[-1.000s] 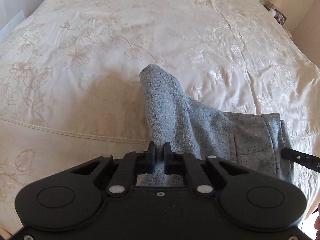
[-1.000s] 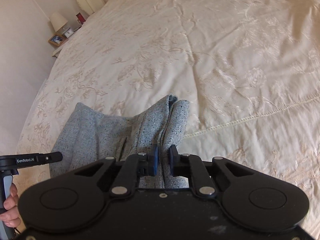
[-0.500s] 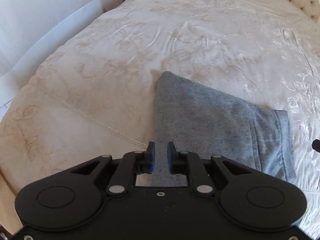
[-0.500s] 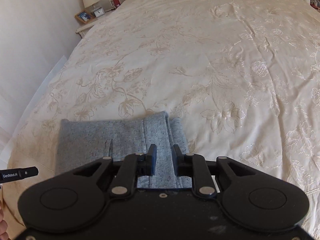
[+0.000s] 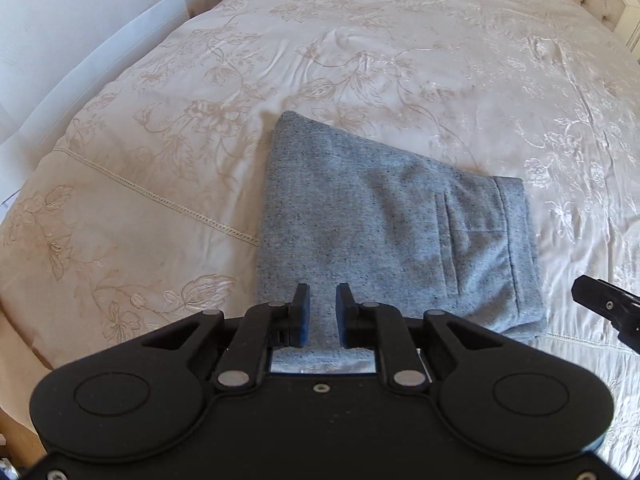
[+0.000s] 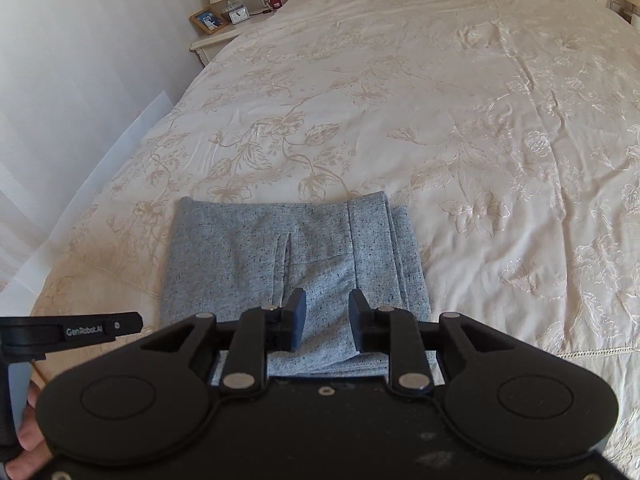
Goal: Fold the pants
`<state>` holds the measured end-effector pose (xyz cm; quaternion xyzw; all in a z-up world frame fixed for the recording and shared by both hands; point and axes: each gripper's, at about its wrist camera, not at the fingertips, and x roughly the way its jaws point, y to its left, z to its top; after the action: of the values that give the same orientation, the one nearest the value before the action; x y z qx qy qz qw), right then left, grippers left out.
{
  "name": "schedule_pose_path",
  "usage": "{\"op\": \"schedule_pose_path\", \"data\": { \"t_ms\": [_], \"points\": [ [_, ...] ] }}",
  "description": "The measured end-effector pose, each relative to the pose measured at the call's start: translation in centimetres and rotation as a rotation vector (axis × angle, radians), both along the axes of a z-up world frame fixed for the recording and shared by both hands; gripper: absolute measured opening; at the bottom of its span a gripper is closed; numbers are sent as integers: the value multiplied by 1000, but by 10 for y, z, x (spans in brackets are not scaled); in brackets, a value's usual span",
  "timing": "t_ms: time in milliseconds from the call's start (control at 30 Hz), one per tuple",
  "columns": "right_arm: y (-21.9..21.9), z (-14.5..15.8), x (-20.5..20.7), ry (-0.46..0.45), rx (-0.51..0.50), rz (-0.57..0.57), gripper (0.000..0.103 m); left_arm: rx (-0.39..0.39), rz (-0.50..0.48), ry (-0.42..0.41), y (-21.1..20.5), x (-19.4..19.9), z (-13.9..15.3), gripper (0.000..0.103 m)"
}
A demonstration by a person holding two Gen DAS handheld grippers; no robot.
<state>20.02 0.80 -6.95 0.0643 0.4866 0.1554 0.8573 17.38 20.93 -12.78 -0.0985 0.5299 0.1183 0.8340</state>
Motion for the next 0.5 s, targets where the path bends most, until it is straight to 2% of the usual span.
{"op": "schedule_pose_path", "data": {
  "t_ms": [500],
  "points": [
    [-20,28,-30,-29,5,-1,28,59,-20,-9,-46,-26,31,23]
  ]
}}
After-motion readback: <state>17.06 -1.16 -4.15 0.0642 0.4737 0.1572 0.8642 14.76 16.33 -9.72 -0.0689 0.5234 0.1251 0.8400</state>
